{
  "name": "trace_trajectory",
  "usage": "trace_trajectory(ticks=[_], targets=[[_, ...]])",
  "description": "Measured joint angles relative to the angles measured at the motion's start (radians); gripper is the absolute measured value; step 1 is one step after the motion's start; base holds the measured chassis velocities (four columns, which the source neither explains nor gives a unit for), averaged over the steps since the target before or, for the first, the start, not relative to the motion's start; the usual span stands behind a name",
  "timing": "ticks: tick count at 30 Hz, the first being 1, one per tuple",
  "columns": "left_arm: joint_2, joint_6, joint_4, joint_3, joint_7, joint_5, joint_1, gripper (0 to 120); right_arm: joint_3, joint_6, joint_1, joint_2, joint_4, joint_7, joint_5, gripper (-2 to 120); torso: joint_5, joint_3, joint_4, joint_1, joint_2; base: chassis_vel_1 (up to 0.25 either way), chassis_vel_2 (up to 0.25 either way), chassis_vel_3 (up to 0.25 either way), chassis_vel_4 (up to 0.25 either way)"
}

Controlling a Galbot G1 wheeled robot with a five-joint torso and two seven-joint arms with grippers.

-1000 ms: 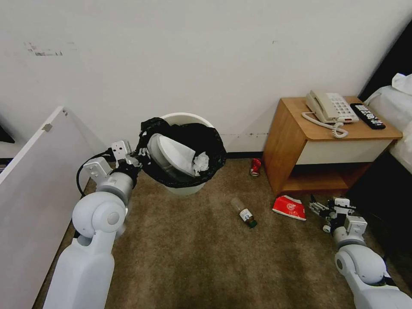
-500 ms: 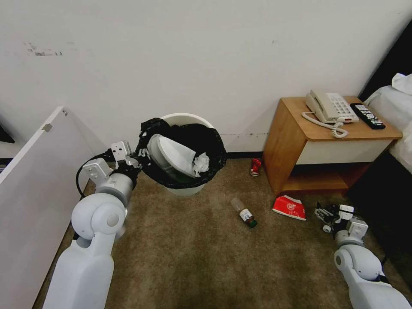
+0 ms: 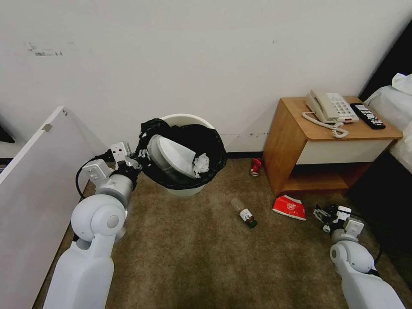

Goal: Pick up the trash bin, then pick up the garbage from the floor and place it into the trash bin.

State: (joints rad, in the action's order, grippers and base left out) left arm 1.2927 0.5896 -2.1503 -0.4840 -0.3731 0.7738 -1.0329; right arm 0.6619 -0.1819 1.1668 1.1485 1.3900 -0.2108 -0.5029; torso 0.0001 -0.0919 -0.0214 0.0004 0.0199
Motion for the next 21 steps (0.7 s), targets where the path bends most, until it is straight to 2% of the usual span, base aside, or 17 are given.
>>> trace_trajectory(ticks=[13,21], targets=[[-0.002,0.001,-0.005,0.000,-0.001,-0.001,-0.003,4,0.007,0.005,-0.103,0.004,-0.200,0.030,-0.016,100,0.0000,0.000,0.0000,0.000,0.000,0.000,0.000,0.000,0.000],[-0.003,0.001,-0.007,-0.001,-0.001,-0.001,-0.005,4,0.011,0.021,-0.127,0.006,-0.268,0.044,-0.015,100,0.0000,0.000,-0.0001,0.000,0.000,0.000,0.000,0.000,0.000]])
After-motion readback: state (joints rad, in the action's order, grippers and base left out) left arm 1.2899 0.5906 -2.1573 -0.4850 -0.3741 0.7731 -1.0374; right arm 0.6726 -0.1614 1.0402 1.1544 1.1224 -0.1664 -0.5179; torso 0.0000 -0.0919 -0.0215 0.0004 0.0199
